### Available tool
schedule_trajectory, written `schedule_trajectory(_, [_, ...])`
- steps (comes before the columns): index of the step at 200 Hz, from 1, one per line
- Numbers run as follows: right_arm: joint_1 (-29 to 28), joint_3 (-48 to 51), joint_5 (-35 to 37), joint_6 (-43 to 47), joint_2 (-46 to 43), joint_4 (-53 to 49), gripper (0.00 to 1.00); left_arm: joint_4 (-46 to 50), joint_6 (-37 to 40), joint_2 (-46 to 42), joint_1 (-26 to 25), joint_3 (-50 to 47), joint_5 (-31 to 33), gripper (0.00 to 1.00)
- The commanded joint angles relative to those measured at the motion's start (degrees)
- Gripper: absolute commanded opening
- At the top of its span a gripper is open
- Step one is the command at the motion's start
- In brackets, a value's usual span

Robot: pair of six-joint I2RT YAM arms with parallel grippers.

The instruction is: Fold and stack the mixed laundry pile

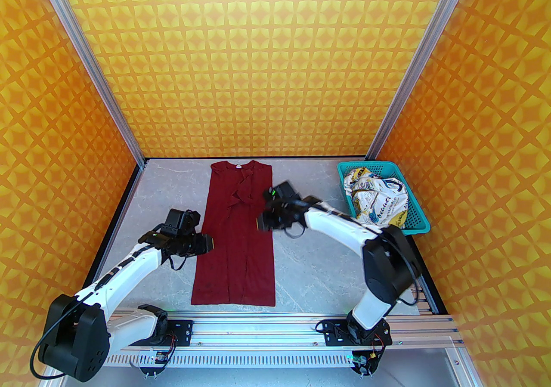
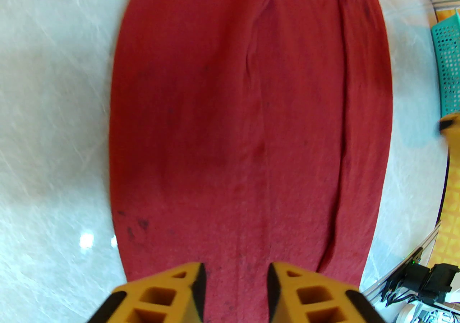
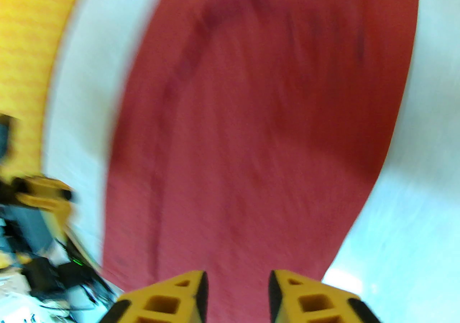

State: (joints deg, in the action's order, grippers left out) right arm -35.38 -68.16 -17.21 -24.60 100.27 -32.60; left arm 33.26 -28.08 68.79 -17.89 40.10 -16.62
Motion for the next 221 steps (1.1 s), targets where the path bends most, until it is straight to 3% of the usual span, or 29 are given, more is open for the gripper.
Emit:
schedule_trajectory(1, [-0.88, 1.73, 2.69, -1.78, -1.46, -2.67, 0.3, 5.65, -2.72, 0.73, -2.1, 0.27, 3.06, 0.35])
schedule_trajectory(13, [-0.93, 5.04, 1.39, -3.44, -3.99, -3.14, 0.31, 8.88, -5.39, -0.85, -2.76, -0.71, 5.34, 0.43])
schedule_trajectory(41, [-1.18, 12.73, -3.84, -6.64, -9.8, -3.18, 0.37, 12.85, -12.01, -4.87, -4.13, -3.48, 6.94, 0.46])
schedule_trajectory(82, [-6.66, 16.77, -7.42, -8.45, -11.57, -7.26, 0.46, 17.93, -18.36, -6.43, -8.04, -5.17, 8.46, 0.57])
schedule_trajectory(124, [-11.38, 26.49, -13.78, -15.7, -18.16, -4.6, 0.54, 24.93, -25.76, -13.09, -11.77, -9.51, 8.46, 0.59])
schedule_trajectory(171, [-15.55, 34.12, -16.78, -24.66, -23.36, 1.83, 0.53, 25.58, -28.61, -18.82, -13.45, -14.38, 2.66, 0.59])
schedule_trajectory(221, [-18.47, 32.58, -17.11, -27.14, -17.72, 7.55, 0.47, 17.6, -28.98, -15.28, -14.12, -16.88, 1.28, 0.54])
